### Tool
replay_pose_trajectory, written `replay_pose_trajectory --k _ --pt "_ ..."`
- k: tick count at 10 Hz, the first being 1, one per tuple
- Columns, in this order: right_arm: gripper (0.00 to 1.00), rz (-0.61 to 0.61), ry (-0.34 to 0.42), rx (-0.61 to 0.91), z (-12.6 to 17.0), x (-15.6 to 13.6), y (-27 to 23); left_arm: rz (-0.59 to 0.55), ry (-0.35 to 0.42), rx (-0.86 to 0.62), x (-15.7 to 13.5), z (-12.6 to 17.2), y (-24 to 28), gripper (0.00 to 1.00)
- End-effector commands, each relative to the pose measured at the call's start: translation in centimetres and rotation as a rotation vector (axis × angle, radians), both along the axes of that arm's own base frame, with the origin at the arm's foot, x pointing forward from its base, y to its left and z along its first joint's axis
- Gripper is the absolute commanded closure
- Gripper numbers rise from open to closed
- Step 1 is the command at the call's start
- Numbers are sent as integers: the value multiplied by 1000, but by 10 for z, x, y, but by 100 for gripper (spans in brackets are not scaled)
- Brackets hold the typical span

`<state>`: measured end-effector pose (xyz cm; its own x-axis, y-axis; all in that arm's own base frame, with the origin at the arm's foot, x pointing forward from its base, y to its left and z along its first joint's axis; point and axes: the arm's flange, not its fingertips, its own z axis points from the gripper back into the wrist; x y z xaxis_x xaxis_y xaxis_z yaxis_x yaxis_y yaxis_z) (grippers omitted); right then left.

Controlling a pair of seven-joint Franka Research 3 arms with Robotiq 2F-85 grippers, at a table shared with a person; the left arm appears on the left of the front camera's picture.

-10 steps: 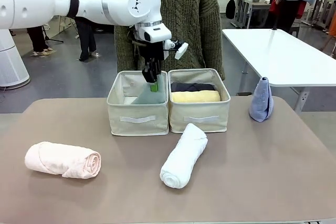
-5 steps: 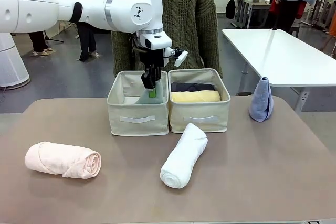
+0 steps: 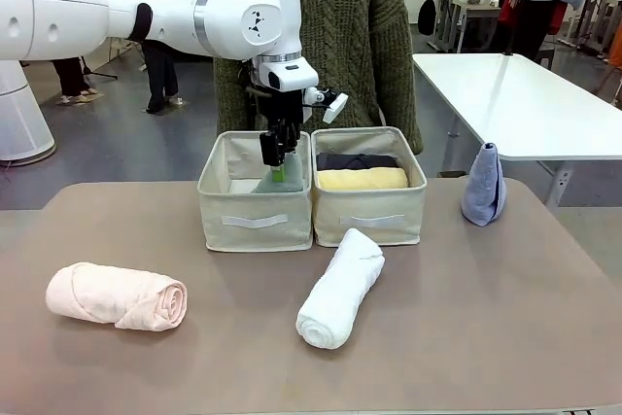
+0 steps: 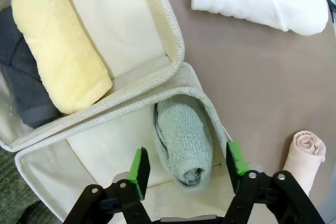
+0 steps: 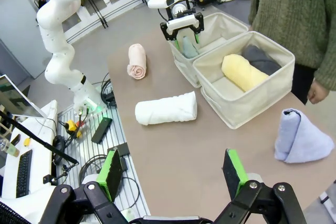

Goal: Sort the towels based on their folding style.
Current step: Pick up one triangle-folded towel and place it in the left Fabric basket.

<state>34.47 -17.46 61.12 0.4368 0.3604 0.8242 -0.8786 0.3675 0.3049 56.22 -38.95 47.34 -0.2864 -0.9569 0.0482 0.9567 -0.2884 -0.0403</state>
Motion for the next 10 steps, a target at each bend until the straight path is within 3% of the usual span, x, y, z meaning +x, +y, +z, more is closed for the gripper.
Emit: replay_pose_trajectory --k 1,3,4,5,6,7,10 --pt "0 10 -20 26 0 2 0 12 -5 14 -1 4 0 0" --pt "0 10 -20 26 0 2 0 38 -11 -16 -2 11 4 0" --pt "0 10 -20 26 0 2 0 92 -51 -92 -1 43 33 0" --pt "0 10 -20 26 0 2 0 128 -73 -175 -10 79 80 0" --pt "0 10 -20 26 0 2 0 122 -11 -201 -26 106 133 0" --pt "0 10 -20 26 0 2 0 171 -5 -237 -54 120 184 0" --pt "0 10 -20 26 0 2 0 415 -34 -380 -101 123 310 0"
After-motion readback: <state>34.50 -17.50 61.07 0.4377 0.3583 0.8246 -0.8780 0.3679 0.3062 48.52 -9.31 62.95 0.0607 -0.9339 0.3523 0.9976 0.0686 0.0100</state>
